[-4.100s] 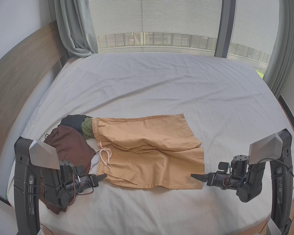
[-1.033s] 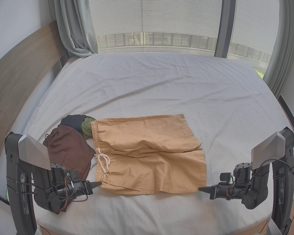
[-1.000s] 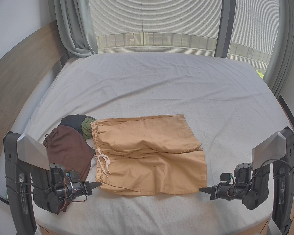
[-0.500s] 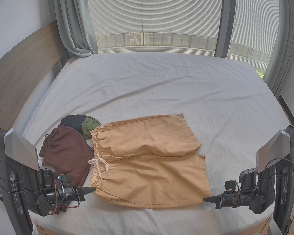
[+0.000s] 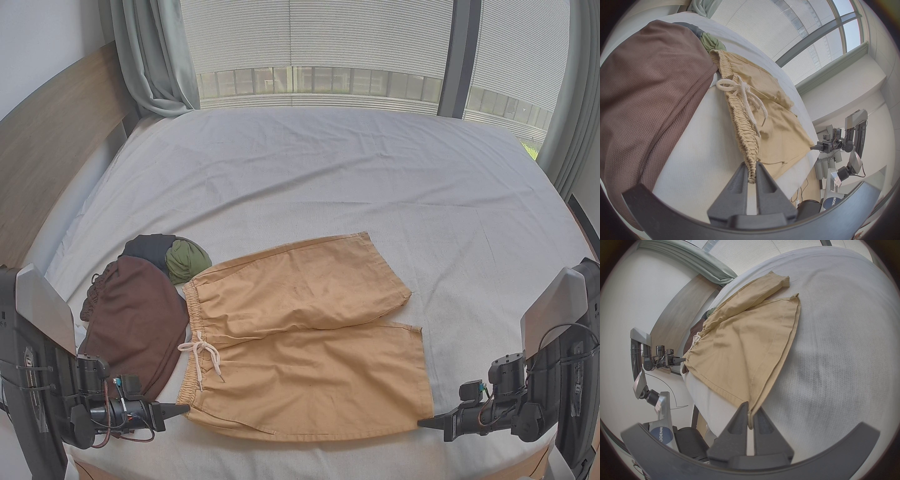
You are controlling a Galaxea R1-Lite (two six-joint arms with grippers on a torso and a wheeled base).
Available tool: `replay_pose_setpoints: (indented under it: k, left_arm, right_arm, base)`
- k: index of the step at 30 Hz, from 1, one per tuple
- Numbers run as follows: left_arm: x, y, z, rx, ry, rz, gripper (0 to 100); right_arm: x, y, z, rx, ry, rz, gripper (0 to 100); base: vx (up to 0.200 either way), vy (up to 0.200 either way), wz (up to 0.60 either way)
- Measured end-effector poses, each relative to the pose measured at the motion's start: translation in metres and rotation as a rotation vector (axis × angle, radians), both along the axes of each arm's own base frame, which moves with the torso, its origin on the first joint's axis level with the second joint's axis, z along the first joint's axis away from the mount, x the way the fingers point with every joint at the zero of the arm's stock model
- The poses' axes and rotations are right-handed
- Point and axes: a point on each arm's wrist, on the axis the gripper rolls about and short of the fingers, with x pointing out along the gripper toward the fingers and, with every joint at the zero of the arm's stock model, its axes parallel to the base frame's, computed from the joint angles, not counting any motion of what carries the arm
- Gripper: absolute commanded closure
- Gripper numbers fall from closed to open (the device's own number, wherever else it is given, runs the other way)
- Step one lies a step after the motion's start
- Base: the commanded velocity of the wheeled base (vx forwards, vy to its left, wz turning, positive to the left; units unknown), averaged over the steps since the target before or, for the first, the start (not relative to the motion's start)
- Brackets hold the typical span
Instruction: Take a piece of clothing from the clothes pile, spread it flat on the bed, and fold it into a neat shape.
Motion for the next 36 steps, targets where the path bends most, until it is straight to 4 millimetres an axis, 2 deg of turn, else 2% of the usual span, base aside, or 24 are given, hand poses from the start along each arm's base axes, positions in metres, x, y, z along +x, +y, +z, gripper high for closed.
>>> replay_pose_setpoints:
  k: [15, 20, 31, 36]
  left_arm:
    - [-0.003, 0.006, -0.01, -0.001, 0.012, -0.025, 100]
    - [-0.001, 0.008, -0.002, -0.009, -0.015, -0.005, 100]
    - [0.013, 0.01, 0.032, -0.036, -0.154, 0.033, 100]
    - [0.014, 0.009, 0.037, -0.034, -0.182, 0.029, 100]
  right_arm:
    - [0.0, -0.004, 0.001, 0.026, 0.002, 0.006, 100]
    - [0.003, -0.003, 0.01, 0.044, -0.033, -0.005, 100]
    - [0.02, 0.003, 0.049, 0.152, -0.164, -0.063, 100]
    - [0.022, 0.004, 0.055, 0.158, -0.193, -0.061, 100]
  base:
    - [0.0, 0.0, 0.0]
    - [0.0, 0.0, 0.0]
    - [0.0, 0.0, 0.0]
    - [0.0, 0.0, 0.0]
